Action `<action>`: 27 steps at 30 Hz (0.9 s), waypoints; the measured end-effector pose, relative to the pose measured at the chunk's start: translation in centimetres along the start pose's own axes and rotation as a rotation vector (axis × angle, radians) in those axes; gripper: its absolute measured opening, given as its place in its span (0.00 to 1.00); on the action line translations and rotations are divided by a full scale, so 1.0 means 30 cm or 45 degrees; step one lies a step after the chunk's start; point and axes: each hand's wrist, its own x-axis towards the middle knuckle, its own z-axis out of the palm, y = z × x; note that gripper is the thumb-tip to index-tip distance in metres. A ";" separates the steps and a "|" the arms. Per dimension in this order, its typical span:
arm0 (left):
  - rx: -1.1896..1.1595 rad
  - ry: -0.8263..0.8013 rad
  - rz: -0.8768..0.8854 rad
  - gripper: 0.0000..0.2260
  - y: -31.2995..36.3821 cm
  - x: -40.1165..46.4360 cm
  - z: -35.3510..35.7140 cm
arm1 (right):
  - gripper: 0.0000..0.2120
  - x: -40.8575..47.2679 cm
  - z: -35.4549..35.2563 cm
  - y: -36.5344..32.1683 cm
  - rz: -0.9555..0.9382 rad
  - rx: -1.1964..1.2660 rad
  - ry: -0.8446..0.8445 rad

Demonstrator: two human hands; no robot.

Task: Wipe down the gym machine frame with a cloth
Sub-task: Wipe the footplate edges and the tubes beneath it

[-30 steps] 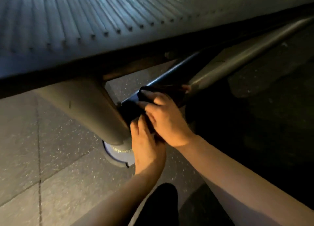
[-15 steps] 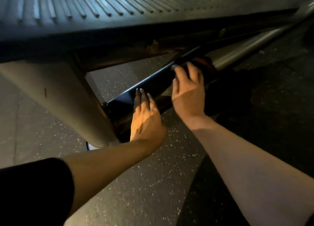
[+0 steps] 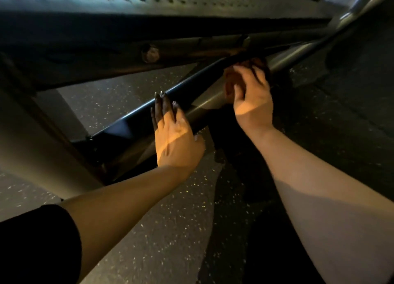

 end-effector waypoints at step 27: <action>0.106 0.001 0.464 0.35 0.152 0.178 0.078 | 0.25 0.020 0.039 0.064 -0.194 0.112 0.005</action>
